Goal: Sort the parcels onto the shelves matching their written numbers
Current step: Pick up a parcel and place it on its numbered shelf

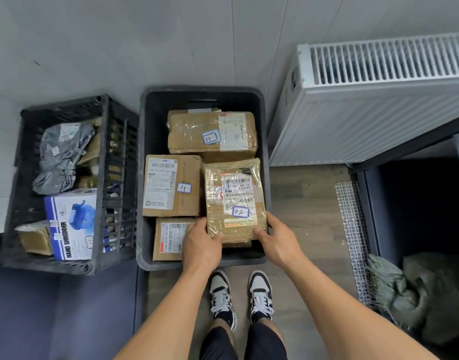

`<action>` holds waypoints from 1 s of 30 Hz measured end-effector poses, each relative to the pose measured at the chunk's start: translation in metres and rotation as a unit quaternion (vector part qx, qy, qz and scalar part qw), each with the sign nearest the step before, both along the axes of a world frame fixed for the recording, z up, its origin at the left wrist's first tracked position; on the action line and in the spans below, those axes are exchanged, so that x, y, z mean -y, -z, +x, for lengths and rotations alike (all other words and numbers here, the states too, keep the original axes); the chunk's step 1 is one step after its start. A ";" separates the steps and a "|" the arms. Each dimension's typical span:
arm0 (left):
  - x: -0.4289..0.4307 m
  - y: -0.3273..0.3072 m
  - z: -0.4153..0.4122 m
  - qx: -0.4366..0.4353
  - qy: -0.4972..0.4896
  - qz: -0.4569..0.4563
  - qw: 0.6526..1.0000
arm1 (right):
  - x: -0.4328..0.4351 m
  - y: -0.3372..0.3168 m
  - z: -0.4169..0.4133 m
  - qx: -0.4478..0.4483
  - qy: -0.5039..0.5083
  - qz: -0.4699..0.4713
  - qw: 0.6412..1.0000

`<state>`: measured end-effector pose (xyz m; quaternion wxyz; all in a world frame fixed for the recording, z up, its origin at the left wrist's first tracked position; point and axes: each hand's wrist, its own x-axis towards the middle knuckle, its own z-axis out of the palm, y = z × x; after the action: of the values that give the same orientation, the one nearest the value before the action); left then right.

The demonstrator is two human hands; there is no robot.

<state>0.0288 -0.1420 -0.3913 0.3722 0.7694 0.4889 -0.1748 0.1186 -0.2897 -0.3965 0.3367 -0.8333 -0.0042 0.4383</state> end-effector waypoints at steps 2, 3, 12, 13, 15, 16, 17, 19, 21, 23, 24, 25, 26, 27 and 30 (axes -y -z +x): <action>0.005 -0.016 0.000 0.013 -0.008 0.001 1.000 | 0.004 -0.017 0.001 0.009 -0.003 0.008 1.000; 0.007 -0.026 0.000 0.020 -0.011 0.003 1.000 | 0.006 -0.026 0.002 0.013 -0.006 0.011 1.000; 0.026 -0.136 -0.012 0.099 -0.022 0.066 0.993 | 0.019 -0.132 0.002 0.077 -0.028 0.060 0.995; 0.028 -0.150 -0.015 0.108 -0.029 0.072 0.991 | 0.020 -0.147 0.001 0.087 -0.031 0.067 0.993; 0.030 -0.177 -0.021 0.129 -0.045 0.078 0.988 | 0.019 -0.178 -0.001 0.105 -0.038 0.085 0.990; 0.031 -0.191 -0.024 0.143 -0.053 0.080 0.985 | 0.019 -0.194 -0.002 0.114 -0.043 0.095 0.988; 0.031 -0.205 -0.028 0.158 -0.060 0.083 0.982 | 0.017 -0.209 -0.003 0.124 -0.049 0.105 0.986; 0.031 -0.231 -0.037 0.191 -0.076 0.093 0.974 | 0.014 -0.238 -0.007 0.147 -0.068 0.126 0.979; 0.028 -0.258 -0.047 0.220 -0.092 0.105 0.966 | 0.009 -0.266 -0.013 0.171 -0.084 0.146 0.971; 0.024 -0.283 -0.056 0.249 -0.099 0.121 0.956 | 0.004 -0.292 -0.019 0.188 -0.090 0.167 0.963; 0.022 -0.295 -0.061 0.263 -0.100 0.132 0.951 | 0.001 -0.303 -0.023 0.198 -0.091 0.180 0.959; 0.018 -0.306 -0.066 0.277 -0.100 0.142 0.945 | -0.002 -0.313 -0.027 0.209 -0.095 0.192 0.954; 0.015 -0.318 -0.072 0.291 -0.100 0.153 0.939 | -0.006 -0.323 -0.031 0.222 -0.100 0.202 0.949; 0.011 -0.329 -0.078 0.303 -0.099 0.162 0.934 | -0.009 -0.333 -0.036 0.232 -0.104 0.212 0.944; 0.000 -0.360 -0.100 0.336 -0.104 0.192 0.916 | -0.021 -0.364 -0.053 0.243 -0.110 0.248 0.931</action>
<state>-0.0711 -0.1424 -0.0314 0.3755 0.7844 0.4360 0.2314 0.0660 -0.2689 -0.0327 0.4708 -0.7986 -0.2867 0.2414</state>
